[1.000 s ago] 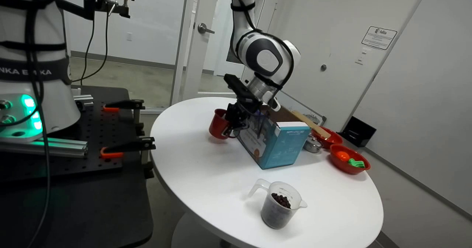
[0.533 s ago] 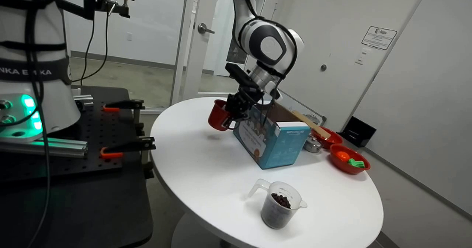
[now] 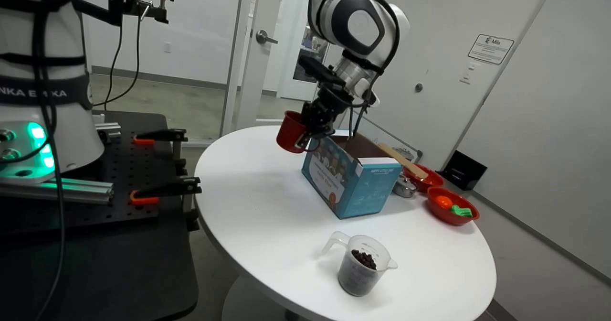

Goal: Move the red mug from the left to the right

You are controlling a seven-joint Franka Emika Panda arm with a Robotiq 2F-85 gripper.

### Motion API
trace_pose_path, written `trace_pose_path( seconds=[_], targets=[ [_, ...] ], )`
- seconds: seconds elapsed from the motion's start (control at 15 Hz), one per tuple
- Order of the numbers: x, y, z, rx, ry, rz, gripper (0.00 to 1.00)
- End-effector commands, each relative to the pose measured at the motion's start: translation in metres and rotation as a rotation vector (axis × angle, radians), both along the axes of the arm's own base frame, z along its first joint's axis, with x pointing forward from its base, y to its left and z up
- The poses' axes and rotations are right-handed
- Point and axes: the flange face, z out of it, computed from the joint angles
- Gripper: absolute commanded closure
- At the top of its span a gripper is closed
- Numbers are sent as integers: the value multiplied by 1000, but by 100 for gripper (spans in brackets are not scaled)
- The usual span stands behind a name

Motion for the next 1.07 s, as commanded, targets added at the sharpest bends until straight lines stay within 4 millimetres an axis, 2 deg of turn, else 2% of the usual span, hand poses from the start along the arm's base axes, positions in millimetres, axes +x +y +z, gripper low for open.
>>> trace_pose_path(
  seconds=[0.0, 0.27, 0.6, 0.67, 0.87, 1.0],
  targets=[
    [-10, -18, 38, -15, -20, -67, 97],
    [2, -51, 65, -25, -63, -158, 97],
    [14, -100, 86, -6, -125, -332, 97],
    [-10, -108, 98, 5, -143, -373, 97],
    [-25, -143, 118, 22, -172, -487, 97],
    [-36, -164, 141, 17, -181, -553, 97]
  ],
)
